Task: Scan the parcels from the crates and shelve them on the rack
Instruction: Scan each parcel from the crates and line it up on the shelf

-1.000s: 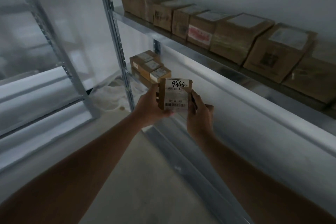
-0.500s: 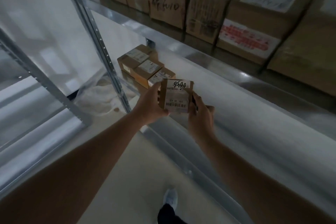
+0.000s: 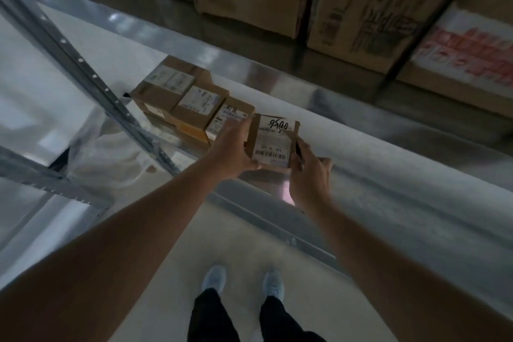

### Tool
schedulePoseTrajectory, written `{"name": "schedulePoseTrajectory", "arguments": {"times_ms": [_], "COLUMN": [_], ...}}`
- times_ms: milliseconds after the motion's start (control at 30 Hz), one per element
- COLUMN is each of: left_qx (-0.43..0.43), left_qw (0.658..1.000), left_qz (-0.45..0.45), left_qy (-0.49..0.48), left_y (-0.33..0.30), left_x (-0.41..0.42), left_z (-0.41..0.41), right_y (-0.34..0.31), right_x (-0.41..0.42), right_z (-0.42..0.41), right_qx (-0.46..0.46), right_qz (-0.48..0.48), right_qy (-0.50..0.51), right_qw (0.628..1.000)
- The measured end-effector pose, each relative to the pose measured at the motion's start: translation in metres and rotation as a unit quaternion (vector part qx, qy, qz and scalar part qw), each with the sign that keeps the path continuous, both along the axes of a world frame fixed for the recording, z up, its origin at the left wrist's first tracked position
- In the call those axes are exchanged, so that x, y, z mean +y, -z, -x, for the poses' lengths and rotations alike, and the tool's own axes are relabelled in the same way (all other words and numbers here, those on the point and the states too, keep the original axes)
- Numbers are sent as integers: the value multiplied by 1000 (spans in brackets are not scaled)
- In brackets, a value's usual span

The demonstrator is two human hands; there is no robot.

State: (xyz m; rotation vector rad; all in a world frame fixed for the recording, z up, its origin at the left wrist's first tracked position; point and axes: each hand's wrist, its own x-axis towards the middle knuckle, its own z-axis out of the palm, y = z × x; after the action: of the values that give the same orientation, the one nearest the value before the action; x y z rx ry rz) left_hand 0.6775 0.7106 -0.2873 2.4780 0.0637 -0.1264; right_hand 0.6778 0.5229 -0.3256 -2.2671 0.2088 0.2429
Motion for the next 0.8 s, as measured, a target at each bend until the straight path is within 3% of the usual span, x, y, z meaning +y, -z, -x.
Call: {"name": "schedulePoseTrajectory", "arguments": {"times_ms": [567,800], "left_qx": [10,12], "left_qw": [976,968], "left_qz": [-174,-198], "left_qy": [128,157], "left_y": [39,44], "left_x": [45,53], "left_z": [-62,-69], "right_y": [36,43], "right_x": [53,63], "right_z": [-17,-23], "right_qx": [39,55], "right_qz": [97,110], "right_qy": [96,103], "right_qw": [990,987]}}
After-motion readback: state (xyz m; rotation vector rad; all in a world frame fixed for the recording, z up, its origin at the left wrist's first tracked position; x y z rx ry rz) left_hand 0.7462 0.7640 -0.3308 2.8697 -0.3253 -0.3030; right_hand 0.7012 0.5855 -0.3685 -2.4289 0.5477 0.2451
